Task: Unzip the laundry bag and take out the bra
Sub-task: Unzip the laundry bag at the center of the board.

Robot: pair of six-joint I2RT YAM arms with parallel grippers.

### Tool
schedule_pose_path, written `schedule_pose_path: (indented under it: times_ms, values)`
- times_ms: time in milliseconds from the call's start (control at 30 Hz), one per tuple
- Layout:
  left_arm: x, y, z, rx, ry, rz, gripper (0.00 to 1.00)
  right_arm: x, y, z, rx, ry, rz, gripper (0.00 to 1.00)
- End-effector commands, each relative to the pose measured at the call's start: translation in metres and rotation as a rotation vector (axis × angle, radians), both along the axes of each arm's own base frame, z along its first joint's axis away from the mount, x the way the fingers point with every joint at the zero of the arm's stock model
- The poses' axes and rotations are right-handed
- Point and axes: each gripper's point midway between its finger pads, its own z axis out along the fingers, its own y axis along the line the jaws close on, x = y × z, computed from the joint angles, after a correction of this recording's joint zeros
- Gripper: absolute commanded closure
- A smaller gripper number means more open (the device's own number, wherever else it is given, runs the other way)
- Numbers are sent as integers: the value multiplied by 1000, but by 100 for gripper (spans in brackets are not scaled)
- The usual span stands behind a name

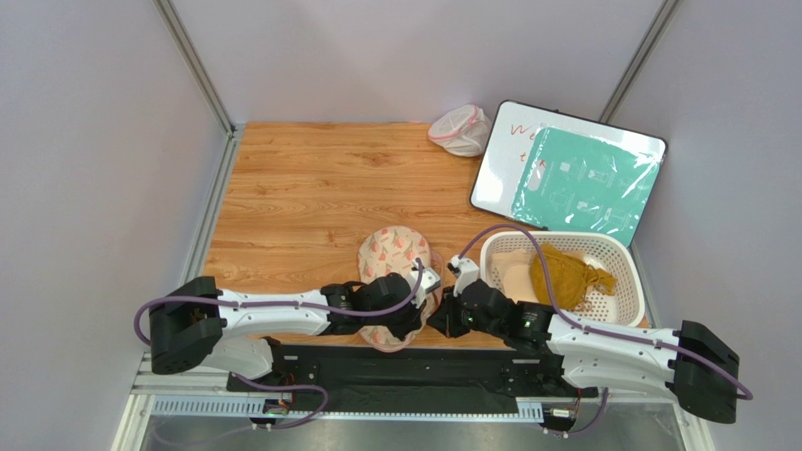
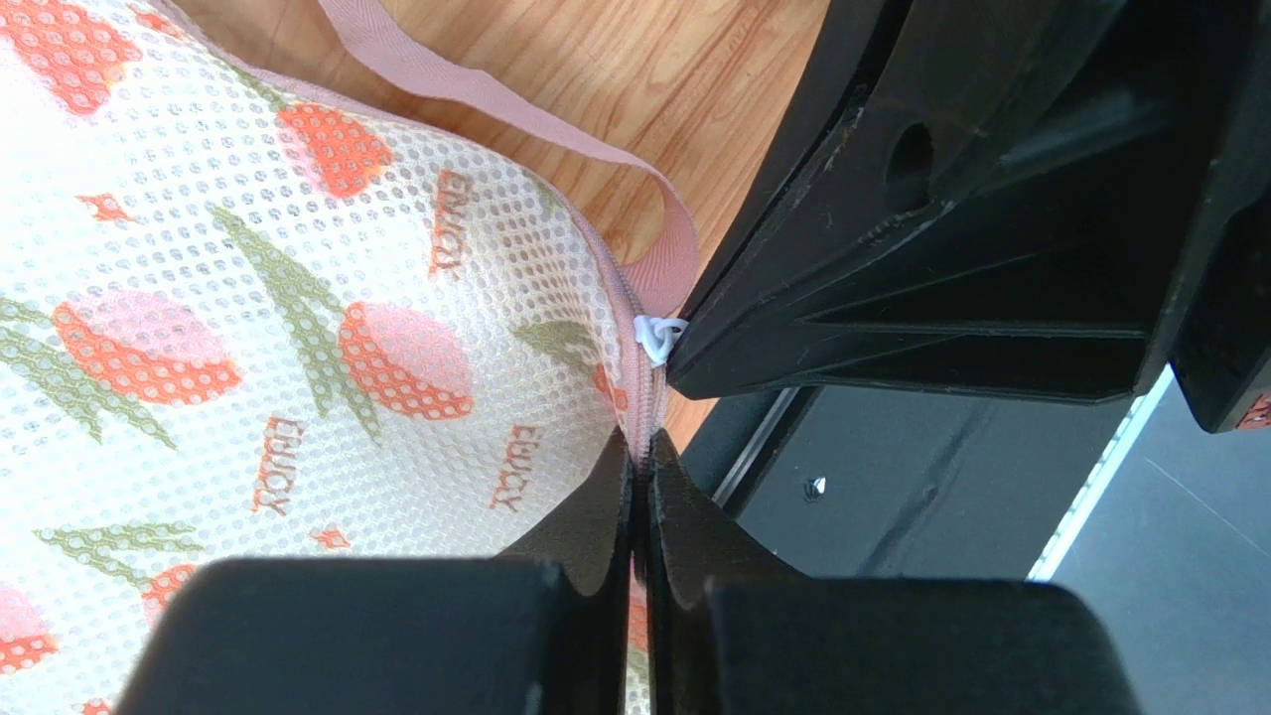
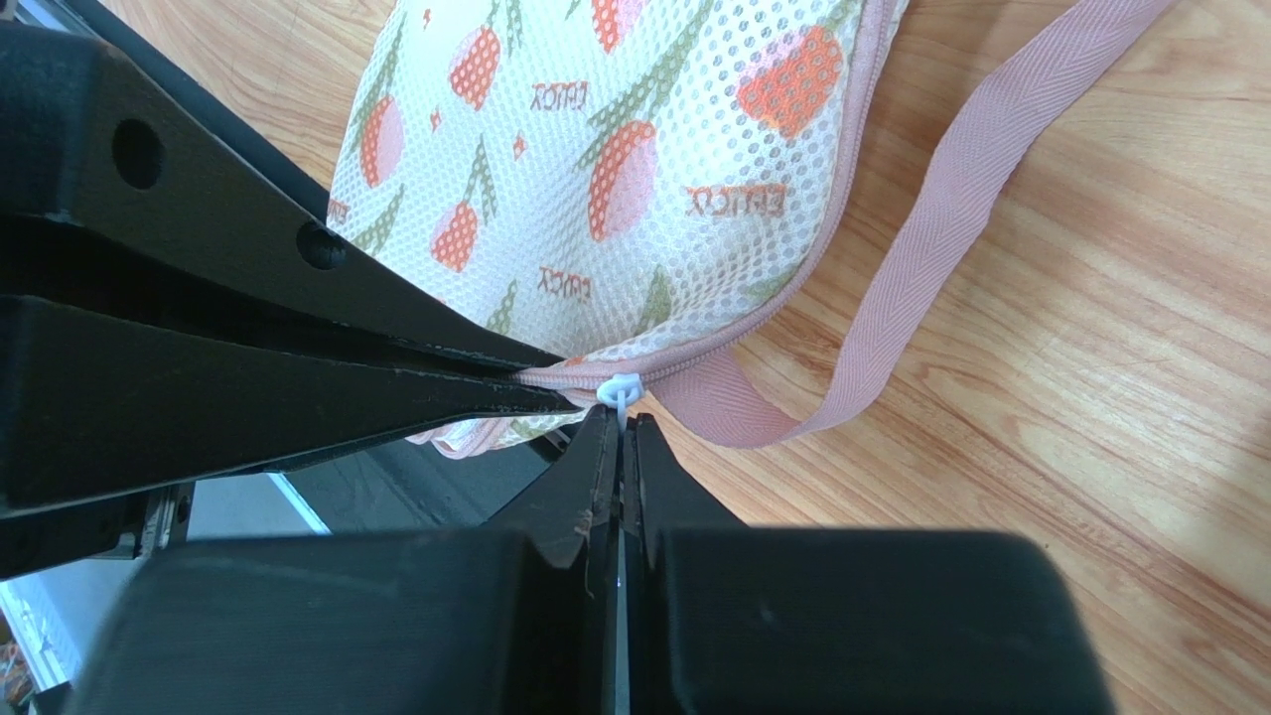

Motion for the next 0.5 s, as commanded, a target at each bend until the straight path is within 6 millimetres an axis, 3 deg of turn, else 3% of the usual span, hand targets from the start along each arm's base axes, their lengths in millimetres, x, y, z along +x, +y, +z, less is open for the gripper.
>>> schedule_pose_path:
  times_ms: [0,467]
  values:
    - [-3,3,-2,-6,-8,-6,100,12,8,26,69,-47,-49,100]
    - [-12,29,-4,-1,-3,-2,100,27,-9,15,-21,-81,-89,100]
